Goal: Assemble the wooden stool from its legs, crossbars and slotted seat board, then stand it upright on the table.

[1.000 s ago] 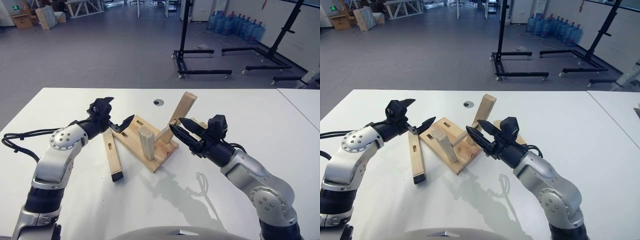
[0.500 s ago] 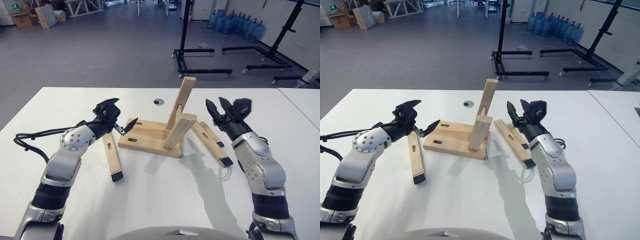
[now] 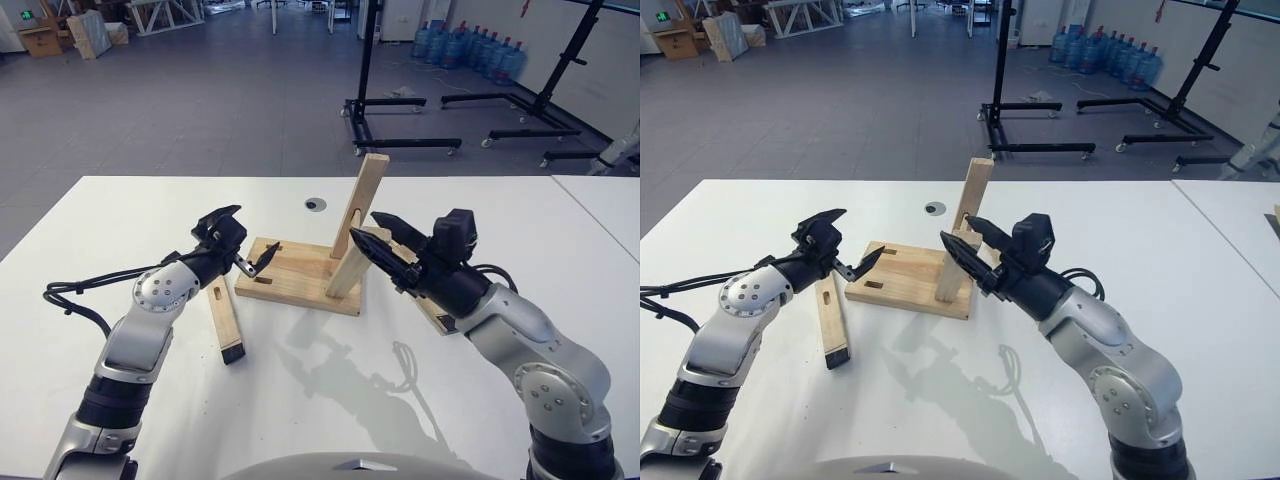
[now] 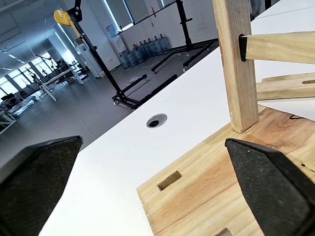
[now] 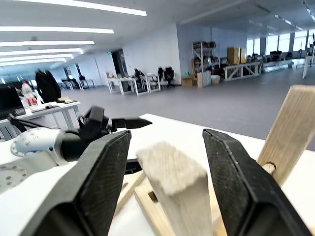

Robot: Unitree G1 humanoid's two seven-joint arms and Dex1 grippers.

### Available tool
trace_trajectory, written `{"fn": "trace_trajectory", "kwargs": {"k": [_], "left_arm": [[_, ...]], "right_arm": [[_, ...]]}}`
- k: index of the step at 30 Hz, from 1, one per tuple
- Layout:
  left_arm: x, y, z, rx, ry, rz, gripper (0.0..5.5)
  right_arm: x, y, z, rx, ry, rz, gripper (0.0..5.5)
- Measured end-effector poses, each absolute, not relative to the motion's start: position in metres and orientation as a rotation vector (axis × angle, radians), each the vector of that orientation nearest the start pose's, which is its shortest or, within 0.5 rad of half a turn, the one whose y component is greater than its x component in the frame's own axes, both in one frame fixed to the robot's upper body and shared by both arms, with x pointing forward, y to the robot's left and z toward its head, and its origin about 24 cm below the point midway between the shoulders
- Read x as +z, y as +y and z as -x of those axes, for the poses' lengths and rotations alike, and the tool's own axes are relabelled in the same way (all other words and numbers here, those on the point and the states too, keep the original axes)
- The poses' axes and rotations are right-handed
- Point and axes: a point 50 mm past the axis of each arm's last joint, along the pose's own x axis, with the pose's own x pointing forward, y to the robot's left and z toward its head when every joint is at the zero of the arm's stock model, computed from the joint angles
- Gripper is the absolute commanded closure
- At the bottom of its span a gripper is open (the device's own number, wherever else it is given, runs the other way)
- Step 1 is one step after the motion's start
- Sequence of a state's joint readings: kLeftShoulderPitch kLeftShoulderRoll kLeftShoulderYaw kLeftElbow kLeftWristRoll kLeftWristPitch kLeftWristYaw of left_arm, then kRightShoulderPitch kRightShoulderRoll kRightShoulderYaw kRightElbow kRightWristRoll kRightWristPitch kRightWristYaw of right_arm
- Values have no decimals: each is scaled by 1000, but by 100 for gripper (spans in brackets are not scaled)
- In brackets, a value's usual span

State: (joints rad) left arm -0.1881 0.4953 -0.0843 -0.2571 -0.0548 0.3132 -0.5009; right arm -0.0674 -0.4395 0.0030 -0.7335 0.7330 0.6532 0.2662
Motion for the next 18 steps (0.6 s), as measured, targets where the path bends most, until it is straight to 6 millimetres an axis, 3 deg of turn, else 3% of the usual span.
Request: {"fn": "trace_trajectory", "kwargs": {"k": [4,7,11,13,18], "left_arm": [[120,170,-272,-594,7,-463,21],[120,168,-272,-599,6,-445,21],[120,165,-272,-600,4,-424,21],[121,165,-273,-600,-2,-425,21],[121,164,-273,-599,-4,-424,21]], "right_arm": [[155,-155,-230,558,-61,122,283],[162,-175,-239,408,-152,133,283],[172,-173,-242,382,-233,56,283],[161,-176,-245,348,-172,-70,283],[128,-179,-242,211,32,-121,283]]}}
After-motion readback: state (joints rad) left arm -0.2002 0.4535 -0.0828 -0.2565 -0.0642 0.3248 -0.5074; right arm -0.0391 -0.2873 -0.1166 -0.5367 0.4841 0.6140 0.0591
